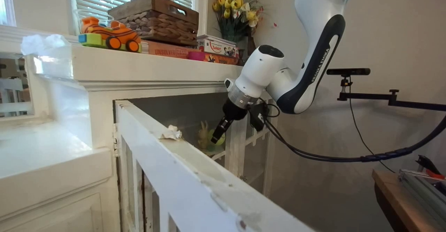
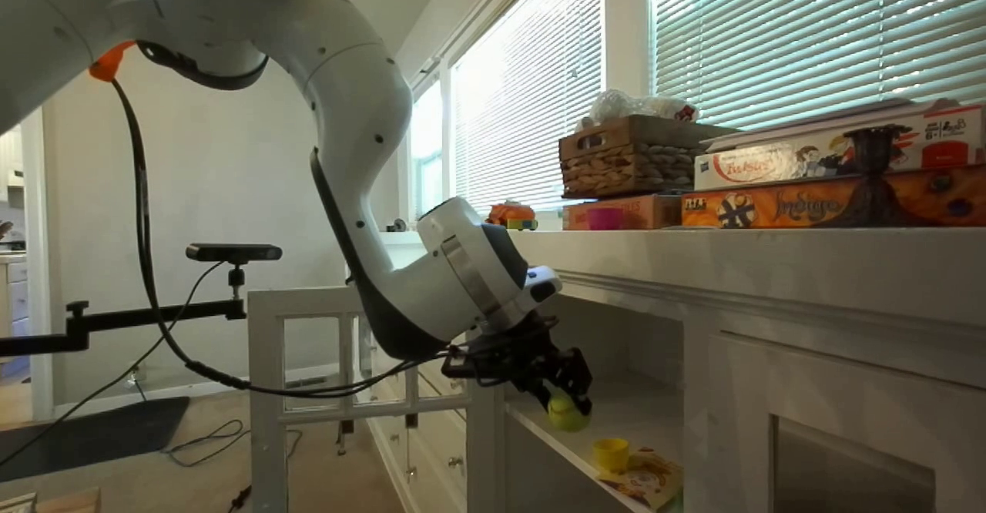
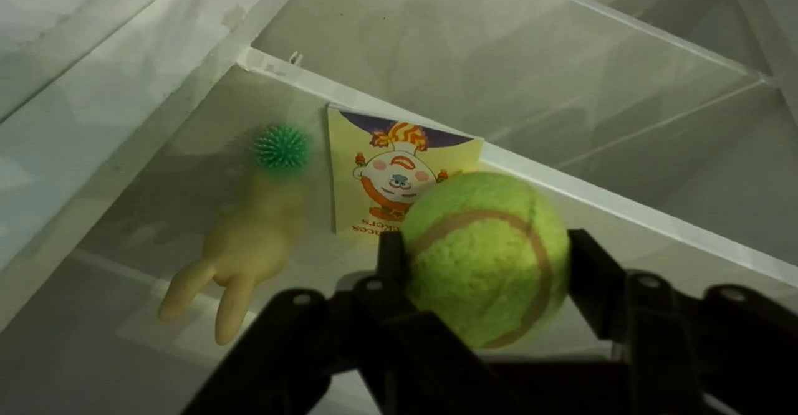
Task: Put the tennis ball inside the cupboard drawer
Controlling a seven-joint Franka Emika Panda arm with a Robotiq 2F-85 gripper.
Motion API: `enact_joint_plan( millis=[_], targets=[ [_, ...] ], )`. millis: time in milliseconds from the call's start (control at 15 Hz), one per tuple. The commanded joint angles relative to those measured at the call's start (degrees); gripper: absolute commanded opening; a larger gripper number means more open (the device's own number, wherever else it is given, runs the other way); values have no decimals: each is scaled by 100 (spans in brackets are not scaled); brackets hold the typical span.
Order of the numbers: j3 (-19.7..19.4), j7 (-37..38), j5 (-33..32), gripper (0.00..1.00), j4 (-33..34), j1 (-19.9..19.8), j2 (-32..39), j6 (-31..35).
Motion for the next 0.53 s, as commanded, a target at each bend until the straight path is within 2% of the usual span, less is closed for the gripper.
enact_joint_plan(
  millis=[0, 200, 467],
  targets=[
    [195, 148, 74, 41, -127, -211, -106, -67],
    [431, 359, 114, 41, -213, -448, -154, -46],
    [498, 664, 177, 41, -130, -518, -87, -9]
  ],
)
